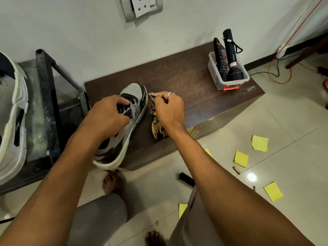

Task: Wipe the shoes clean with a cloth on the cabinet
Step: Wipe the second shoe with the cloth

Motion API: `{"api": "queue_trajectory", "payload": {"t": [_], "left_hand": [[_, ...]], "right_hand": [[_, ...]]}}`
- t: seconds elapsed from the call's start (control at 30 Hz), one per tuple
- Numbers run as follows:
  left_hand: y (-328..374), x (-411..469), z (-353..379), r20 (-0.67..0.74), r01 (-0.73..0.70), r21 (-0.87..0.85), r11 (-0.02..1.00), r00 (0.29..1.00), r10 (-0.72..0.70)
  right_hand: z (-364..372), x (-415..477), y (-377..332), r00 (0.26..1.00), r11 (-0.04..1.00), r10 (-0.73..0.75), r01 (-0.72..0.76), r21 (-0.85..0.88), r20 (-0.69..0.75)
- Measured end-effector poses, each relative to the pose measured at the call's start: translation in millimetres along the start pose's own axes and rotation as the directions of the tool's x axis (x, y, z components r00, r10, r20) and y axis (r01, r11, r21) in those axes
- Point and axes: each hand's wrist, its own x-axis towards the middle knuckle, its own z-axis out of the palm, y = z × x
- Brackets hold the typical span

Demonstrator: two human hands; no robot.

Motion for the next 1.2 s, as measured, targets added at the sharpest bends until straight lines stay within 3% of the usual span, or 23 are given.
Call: {"api": "queue_trajectory", "payload": {"t": [0.07,0.13,0.23,0.33,0.5,0.63,0.77,1.0,1.2], "left_hand": [[-4.3,-0.3,6.5,-0.077,-0.029,0.054,0.998,0.996,0.033],[-4.9,1.3,14.0,-0.113,-0.073,0.085,0.994,0.99,0.083],[-0.9,7.2,16.6,-0.034,-0.125,0.187,0.974,0.99,0.133],[2.8,12.4,19.7,0.049,-0.104,0.265,0.959,0.994,0.095],[3.2,11.3,20.7,0.07,-0.08,0.207,0.975,0.995,0.067],[-1.3,12.3,19.2,0.09,-0.09,0.173,0.981,0.993,0.075],[-4.5,12.4,18.2,0.1,-0.091,0.117,0.989,0.992,0.079],[-5.0,12.5,19.6,0.1,-0.107,0.099,0.989,0.99,0.097],[-5.6,10.1,17.3,0.111,-0.106,0.07,0.992,0.989,0.097]], "right_hand": [[-0.5,4.8,5.1,1.0,1.0,0.02,-0.019,-0.02,0.011],[5.0,7.4,11.6,0.994,0.996,-0.009,0.019,-0.083,0.113],[18.4,4.7,17.0,0.985,0.98,-0.052,0.082,-0.183,0.165],[22.2,-5.4,19.1,0.984,0.978,-0.074,0.104,-0.18,0.163],[29.6,-21.4,26.3,0.972,0.977,-0.108,0.142,-0.158,0.209],[33.6,-6.2,24.9,0.976,0.966,-0.182,0.2,-0.163,0.119],[41.9,26.1,18.0,0.981,0.937,-0.188,0.192,-0.292,0.041],[33.0,-12.5,26.2,0.962,0.927,-0.179,0.235,-0.292,0.206],[46.1,29.0,14.6,0.976,0.909,-0.208,0.217,-0.355,0.066]]}}
